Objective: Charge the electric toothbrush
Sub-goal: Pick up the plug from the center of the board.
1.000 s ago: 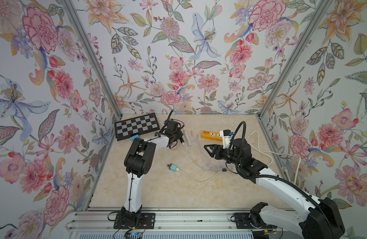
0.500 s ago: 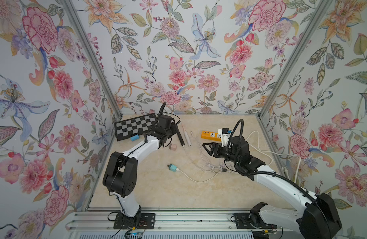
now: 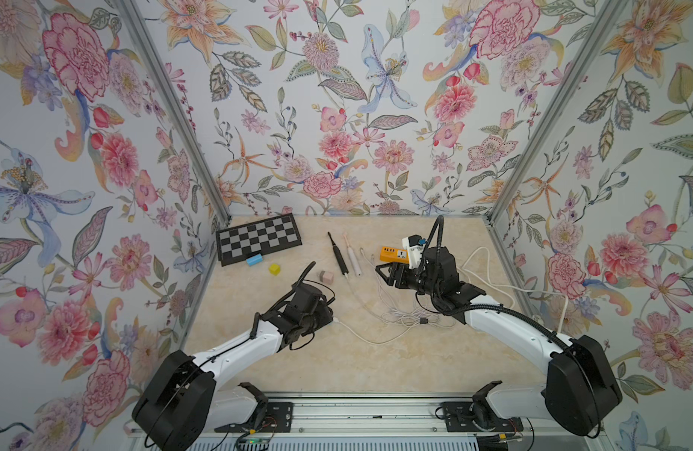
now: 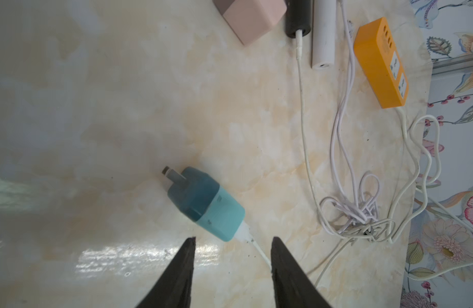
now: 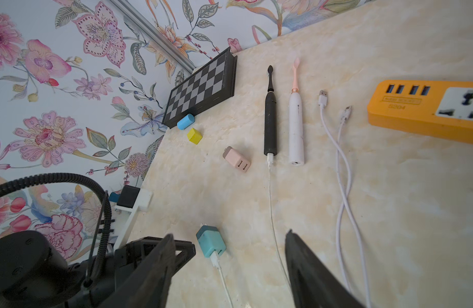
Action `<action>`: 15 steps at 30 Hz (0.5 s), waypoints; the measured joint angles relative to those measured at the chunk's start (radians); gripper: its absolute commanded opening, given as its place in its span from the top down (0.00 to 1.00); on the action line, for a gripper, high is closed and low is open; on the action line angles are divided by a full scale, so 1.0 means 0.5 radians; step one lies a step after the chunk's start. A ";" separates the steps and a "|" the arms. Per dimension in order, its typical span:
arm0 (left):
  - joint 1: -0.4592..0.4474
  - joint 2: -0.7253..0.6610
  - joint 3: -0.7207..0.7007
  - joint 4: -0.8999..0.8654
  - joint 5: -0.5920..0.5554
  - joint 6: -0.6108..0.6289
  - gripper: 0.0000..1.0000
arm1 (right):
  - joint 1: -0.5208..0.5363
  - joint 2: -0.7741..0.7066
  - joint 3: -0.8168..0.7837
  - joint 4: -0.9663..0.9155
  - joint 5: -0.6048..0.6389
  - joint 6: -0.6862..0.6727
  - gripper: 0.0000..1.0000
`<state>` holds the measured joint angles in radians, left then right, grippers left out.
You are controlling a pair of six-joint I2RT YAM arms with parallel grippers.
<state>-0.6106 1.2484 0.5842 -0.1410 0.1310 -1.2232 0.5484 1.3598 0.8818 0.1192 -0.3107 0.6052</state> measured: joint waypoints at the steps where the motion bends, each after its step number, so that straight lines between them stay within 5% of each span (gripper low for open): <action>1: -0.003 0.002 -0.017 0.024 0.018 -0.044 0.35 | 0.000 0.005 0.001 0.000 -0.007 0.000 0.31; 7: -0.004 0.122 -0.051 0.290 0.084 -0.263 0.30 | 0.000 0.011 0.002 -0.007 -0.039 0.000 0.31; 15: 0.026 0.305 -0.099 0.353 0.047 -0.510 0.45 | 0.000 -0.061 -0.019 -0.048 -0.043 0.000 0.30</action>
<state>-0.5976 1.4010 0.5346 0.0357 0.1543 -1.4780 0.5484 1.3293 0.8722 0.0952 -0.3325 0.6052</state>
